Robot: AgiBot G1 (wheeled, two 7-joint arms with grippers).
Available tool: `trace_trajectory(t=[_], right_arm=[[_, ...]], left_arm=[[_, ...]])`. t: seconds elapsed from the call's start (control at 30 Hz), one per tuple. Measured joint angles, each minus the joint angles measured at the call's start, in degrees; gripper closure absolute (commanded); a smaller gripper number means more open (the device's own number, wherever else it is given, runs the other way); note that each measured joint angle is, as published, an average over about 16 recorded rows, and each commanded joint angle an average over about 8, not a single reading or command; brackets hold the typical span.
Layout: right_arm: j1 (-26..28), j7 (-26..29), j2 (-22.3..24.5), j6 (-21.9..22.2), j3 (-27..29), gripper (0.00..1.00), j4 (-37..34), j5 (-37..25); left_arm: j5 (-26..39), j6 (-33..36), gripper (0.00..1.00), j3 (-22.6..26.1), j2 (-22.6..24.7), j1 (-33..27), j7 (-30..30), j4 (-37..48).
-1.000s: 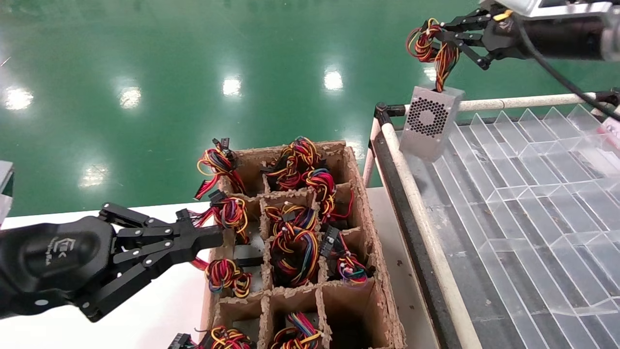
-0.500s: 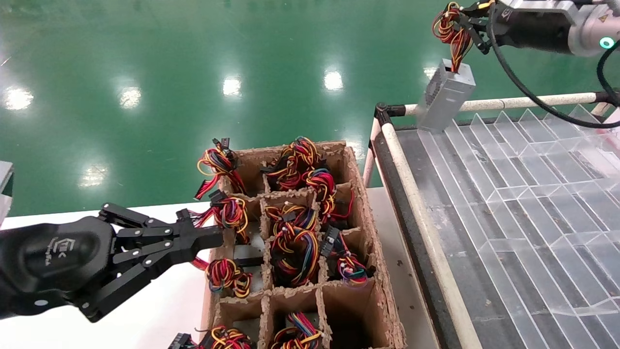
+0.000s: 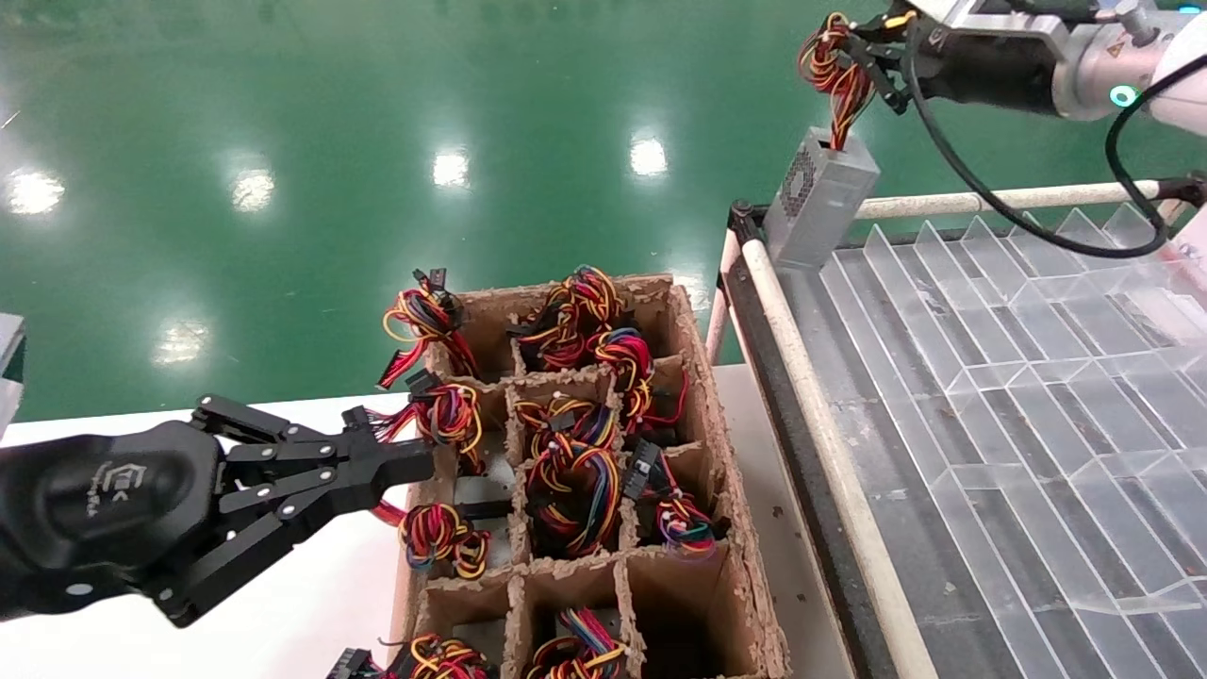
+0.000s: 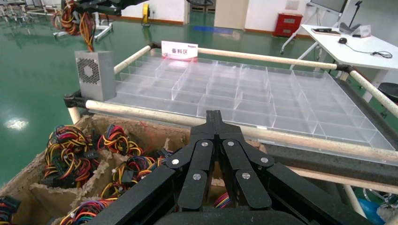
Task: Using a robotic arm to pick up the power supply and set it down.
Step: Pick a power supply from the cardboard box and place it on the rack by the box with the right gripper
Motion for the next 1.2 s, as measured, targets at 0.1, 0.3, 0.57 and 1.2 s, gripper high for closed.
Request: trace_trajectory(t=[0.1, 0.3, 0.57, 1.2], right_arm=[[-0.36, -0.22, -0.67, 0.04, -0.03, 1.00, -0.12, -0.04], [-1.38, -0.75, -2.26, 0.92, -0.21, 1.00, -0.35, -0.30], [-3.10, -1.21, -3.88, 2.06, -0.54, 1.00, -0.85, -0.77], [-3.47, 0.35, -3.78, -0.82, -0.77, 0.00, -1.20, -1.10]], left_arm=[[0.00, 0.00, 1.00, 0.00, 0.00, 0.00, 0.00, 0.00], [0.00, 0.00, 1.00, 0.00, 0.00, 0.00, 0.00, 0.00], [0.00, 0.00, 1.00, 0.00, 0.00, 0.00, 0.00, 0.00], [0.00, 0.00, 1.00, 0.00, 0.00, 0.00, 0.00, 0.00]])
